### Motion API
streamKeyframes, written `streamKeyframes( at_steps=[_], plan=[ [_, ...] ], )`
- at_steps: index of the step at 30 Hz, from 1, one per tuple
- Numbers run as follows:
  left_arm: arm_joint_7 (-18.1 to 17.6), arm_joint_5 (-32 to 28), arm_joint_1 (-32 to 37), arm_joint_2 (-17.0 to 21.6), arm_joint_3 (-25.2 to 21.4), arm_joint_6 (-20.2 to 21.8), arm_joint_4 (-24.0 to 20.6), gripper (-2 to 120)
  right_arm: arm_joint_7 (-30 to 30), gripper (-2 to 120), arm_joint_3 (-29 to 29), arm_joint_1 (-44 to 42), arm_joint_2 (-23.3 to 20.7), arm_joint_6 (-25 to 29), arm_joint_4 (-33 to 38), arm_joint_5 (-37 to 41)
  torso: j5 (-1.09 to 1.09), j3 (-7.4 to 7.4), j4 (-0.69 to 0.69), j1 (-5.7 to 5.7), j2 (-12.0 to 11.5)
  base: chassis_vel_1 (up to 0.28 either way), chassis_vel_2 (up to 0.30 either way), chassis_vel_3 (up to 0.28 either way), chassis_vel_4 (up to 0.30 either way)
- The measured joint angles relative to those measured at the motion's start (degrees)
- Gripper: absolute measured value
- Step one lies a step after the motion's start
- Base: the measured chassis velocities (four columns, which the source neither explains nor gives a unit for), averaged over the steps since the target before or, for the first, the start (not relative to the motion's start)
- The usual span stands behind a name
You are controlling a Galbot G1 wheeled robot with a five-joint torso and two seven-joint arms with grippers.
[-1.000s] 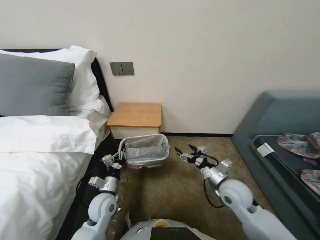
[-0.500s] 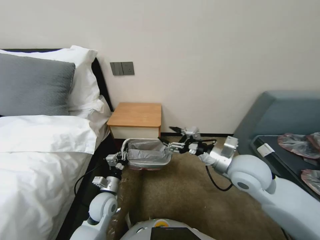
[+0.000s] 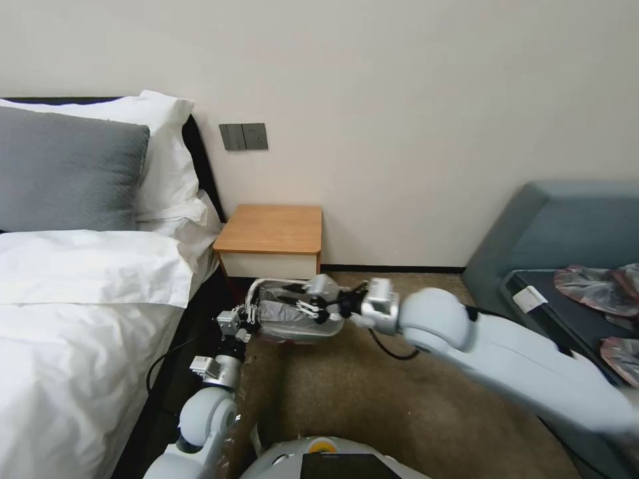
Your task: Pick up the garbage bag from the table and place it over the trash can.
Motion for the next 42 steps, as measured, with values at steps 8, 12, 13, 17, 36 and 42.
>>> streamKeyframes(
  at_steps=[8, 12, 13, 17, 36, 42],
  plan=[
    [0.12, 0.22, 0.3, -0.09, -0.38, -0.46, -0.44, 9, 7.54, 0, -8.22, 8.1, 8.09, -7.26, -5.09, 0.84, 0.0, 0.0, 0.0, 0.0, 0.0, 0.0, 0.0, 0.0, 0.0],
    [-0.02, 0.19, 0.59, -0.09, -0.71, -0.44, -0.89, 9, 9.1, 0, -9.06, 9.0, 11.52, -10.98, -6.95, 2.47, 0.0, 0.0, 0.0, 0.0, 0.0, 0.0, 0.0, 0.0, 0.0],
    [-0.24, 0.07, 0.66, 0.07, -0.92, -0.42, -0.96, 9, 10.8, 0, -9.67, 9.15, 12.35, -11.59, -7.35, 3.47, 0.0, 0.0, -0.01, 0.0, 0.0, 0.0, 0.0, 0.0, 0.0],
    [-0.69, -0.33, 0.73, 0.23, -1.32, -0.29, -1.1, 9, 14.45, 0, -10.67, 9.61, 14.07, -12.53, -7.83, 6.67, 0.01, 0.0, -0.01, 0.0, 0.0, 0.0, 0.0, 0.0, 0.0],
    [-2.8, -5.68, 1.6, 0.21, -3.27, 1.27, -4.79, 9, 27.87, 0, -11.46, 9.82, 16.96, -13.72, -10.1, 22.52, 0.01, 0.0, -0.01, 0.0, 0.0, 0.0, 0.0, 0.0, 0.0],
    [-2.0, -5.66, 2.03, 0.38, -3.6, 0.95, -5.61, 9, 33.67, 0, -12.93, 10.75, 17.75, -13.69, -11.05, 25.7, 0.01, -0.01, 0.0, 0.0, 0.0, 0.0, 0.0, 0.0, 0.0]
  ],
)
